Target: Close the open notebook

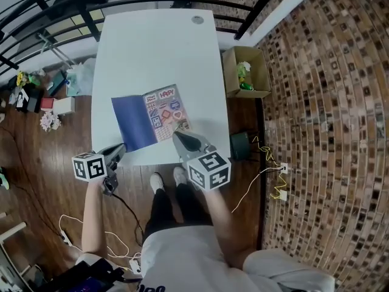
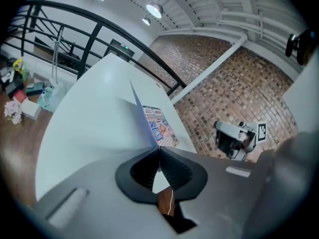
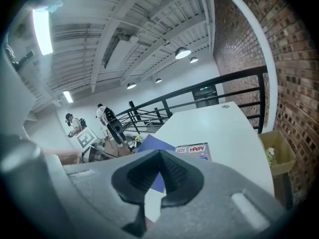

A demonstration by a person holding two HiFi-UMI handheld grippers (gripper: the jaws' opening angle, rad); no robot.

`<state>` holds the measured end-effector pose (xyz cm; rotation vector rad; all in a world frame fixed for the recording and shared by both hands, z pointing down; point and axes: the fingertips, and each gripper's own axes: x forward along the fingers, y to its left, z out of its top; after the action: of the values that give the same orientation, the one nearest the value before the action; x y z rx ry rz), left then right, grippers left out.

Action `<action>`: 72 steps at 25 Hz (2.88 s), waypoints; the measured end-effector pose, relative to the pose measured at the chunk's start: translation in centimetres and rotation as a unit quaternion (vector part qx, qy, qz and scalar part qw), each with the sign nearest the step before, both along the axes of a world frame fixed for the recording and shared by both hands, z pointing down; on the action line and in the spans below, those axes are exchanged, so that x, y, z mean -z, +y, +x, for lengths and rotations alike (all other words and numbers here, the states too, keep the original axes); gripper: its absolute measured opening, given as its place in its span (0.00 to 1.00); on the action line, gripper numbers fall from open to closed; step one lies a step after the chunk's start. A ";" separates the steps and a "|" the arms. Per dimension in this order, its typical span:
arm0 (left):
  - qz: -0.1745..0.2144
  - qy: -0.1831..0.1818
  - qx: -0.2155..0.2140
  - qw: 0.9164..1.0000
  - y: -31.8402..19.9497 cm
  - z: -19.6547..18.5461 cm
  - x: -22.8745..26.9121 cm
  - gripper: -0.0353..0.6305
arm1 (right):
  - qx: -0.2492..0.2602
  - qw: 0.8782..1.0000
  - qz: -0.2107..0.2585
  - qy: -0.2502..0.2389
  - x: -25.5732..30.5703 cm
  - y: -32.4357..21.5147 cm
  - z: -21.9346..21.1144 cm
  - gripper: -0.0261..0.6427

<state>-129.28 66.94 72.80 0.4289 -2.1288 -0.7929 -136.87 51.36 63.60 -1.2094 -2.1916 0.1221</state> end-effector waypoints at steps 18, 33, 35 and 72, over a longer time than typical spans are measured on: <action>0.067 0.019 -0.096 0.993 -16.3 -10.1 2.1 0.08 | -0.090 0.996 -0.016 -0.004 1.9 -7.9 -2.9 0.02; 0.032 0.124 -0.042 0.991 -21.9 -12.5 -8.2 0.13 | -0.087 0.996 -0.024 0.027 -0.2 -12.1 -2.5 0.02; 0.035 0.111 -0.039 0.992 -22.2 -12.4 -7.2 0.21 | -0.090 0.995 -0.028 0.031 -0.2 -12.5 -2.7 0.02; -0.271 -0.442 0.154 0.841 -17.4 33.5 35.3 0.08 | -0.066 0.954 -0.058 -0.286 25.0 -11.5 37.2 0.02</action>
<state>-95.82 49.56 37.48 0.1358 -3.2095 -0.0741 -99.66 39.85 38.62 -1.2751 -2.8037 -0.0566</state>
